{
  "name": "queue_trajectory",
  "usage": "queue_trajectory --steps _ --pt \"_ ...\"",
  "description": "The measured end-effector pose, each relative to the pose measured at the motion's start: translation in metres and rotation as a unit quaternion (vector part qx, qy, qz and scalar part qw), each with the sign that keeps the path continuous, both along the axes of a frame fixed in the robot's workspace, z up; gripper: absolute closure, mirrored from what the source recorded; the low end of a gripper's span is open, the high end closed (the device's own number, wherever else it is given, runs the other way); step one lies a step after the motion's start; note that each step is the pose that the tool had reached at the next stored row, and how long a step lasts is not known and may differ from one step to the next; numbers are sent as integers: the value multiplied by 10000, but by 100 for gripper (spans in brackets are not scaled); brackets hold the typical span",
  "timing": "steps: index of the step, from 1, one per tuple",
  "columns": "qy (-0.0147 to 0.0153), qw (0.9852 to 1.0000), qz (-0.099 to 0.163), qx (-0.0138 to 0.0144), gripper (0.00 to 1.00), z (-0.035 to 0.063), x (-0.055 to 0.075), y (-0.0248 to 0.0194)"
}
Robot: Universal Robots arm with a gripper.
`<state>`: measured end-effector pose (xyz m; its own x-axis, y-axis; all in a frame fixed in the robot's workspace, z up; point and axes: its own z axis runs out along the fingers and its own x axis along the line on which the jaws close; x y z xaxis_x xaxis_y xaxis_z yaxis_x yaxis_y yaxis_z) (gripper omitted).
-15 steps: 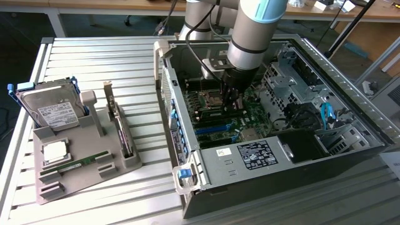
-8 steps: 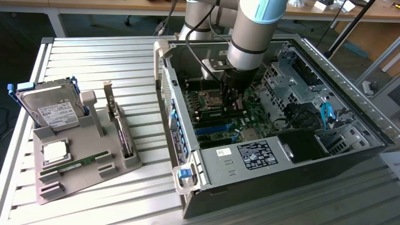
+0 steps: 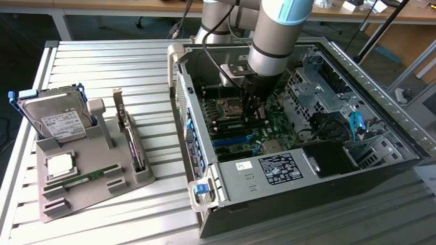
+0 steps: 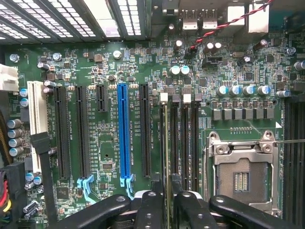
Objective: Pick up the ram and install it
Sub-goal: 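Insert the ram into the slot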
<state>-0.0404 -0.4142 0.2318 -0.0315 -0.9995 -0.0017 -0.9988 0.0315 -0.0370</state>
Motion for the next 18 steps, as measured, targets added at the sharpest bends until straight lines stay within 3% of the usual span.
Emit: queue_trajectory --steps 11,13,18 --pt "-1 10000 0 1 80 246 0 2" --pt "-1 10000 0 2 88 293 0 5" --pt "-1 10000 33 3 90 359 0 5"
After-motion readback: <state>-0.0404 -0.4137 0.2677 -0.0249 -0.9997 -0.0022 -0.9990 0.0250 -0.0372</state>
